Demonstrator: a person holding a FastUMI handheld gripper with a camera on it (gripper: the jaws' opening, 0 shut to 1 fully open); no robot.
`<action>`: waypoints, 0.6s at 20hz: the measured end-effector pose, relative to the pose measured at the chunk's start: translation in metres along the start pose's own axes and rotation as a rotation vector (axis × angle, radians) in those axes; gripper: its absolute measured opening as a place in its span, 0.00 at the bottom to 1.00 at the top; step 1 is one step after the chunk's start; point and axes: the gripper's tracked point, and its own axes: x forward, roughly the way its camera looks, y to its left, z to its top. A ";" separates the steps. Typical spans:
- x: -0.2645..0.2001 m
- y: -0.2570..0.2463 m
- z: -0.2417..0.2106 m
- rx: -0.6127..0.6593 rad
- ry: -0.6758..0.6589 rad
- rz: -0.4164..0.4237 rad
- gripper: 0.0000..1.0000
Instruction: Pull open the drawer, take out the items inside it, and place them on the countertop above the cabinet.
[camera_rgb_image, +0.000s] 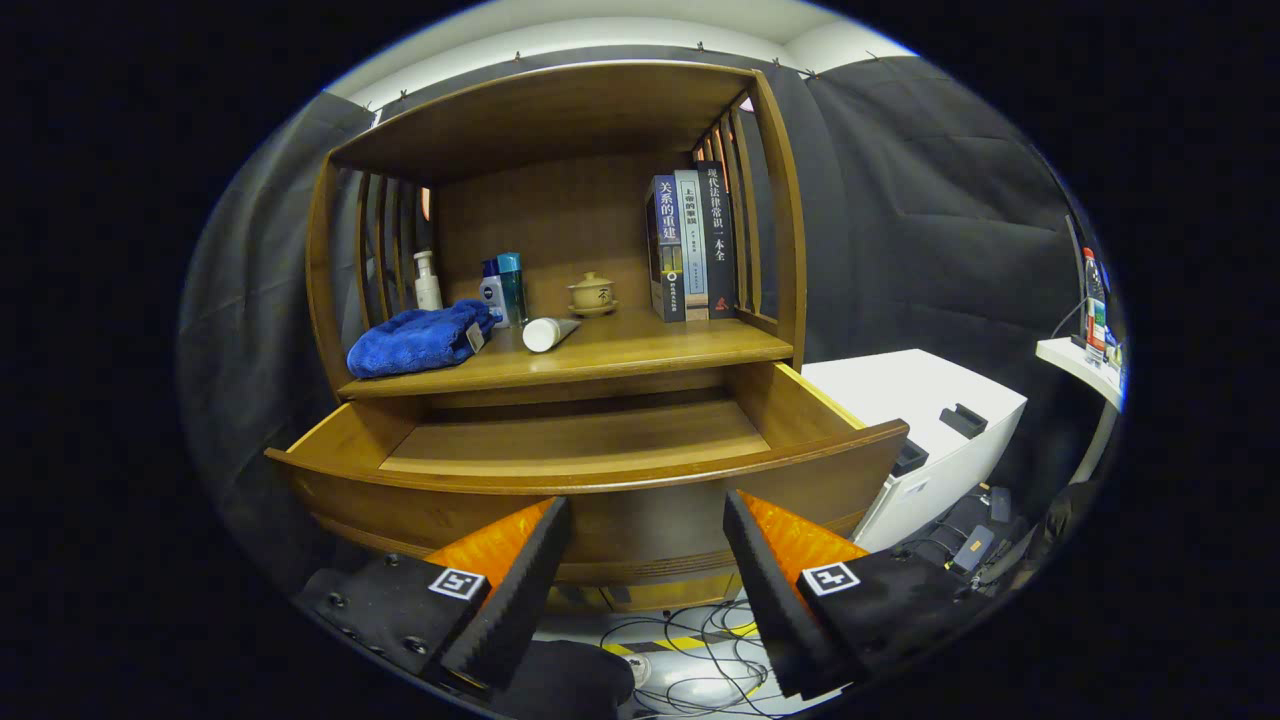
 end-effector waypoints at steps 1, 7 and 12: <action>-0.001 0.001 -0.001 -0.001 -0.001 0.002 0.99; 0.003 -0.001 0.001 0.010 -0.012 0.009 0.97; 0.020 -0.003 0.010 0.023 -0.014 -0.001 0.97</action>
